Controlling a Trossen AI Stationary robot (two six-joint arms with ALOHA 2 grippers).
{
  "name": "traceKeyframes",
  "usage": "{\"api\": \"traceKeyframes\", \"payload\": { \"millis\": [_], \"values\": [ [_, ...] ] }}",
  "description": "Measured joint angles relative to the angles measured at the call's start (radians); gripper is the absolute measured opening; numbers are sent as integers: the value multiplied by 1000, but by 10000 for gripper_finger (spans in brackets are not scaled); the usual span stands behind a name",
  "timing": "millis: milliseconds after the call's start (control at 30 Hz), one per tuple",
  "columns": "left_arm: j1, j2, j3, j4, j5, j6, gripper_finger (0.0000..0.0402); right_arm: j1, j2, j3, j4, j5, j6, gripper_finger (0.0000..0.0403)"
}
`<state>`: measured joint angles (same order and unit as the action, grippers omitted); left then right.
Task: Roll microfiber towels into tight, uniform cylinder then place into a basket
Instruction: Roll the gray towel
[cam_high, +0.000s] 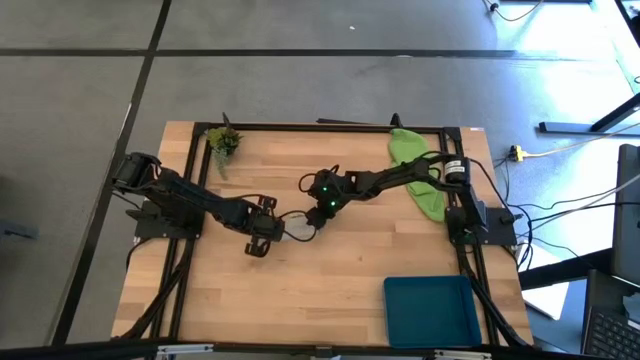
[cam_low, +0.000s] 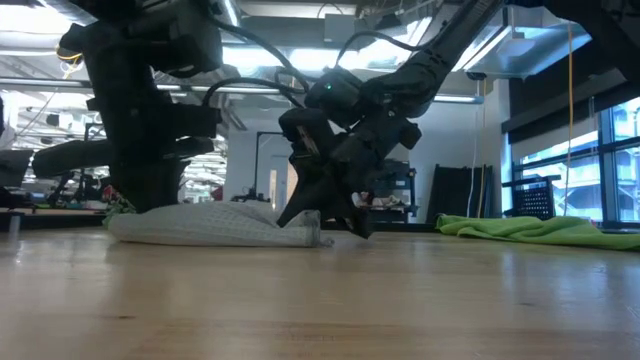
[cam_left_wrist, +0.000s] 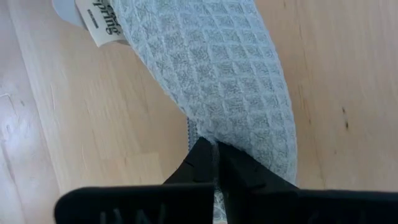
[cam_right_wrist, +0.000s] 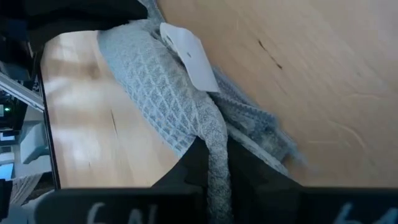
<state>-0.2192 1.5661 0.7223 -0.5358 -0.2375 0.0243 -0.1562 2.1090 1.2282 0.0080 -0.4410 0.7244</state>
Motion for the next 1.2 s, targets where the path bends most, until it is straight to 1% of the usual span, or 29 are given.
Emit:
{"api": "traceKeyframes", "payload": {
  "millis": [200, 433, 667, 900, 1033, 1200],
  "values": [
    [-3, 1, 0, 0, -36, -71, 0, 1, 1, 0, 4, 3, -58, 37],
    [-2, -11, -3, -2, -31, -75, 0, 6, 2, -1, 6, 7, -75, 66],
    [-1, -106, -11, -35, -7, -76, 0, 7, 2, -1, 0, 25, -73, 66],
    [-1, -175, -10, -91, -20, -76, 1, 7, 2, -1, -3, 28, -72, 64],
    [-1, -178, -9, -90, -23, -101, 19, 7, 3, -1, -3, 28, -71, 64],
    [0, -178, -8, -97, -27, -147, 66, 7, 3, -1, -3, 29, -71, 64]
  ]
}}
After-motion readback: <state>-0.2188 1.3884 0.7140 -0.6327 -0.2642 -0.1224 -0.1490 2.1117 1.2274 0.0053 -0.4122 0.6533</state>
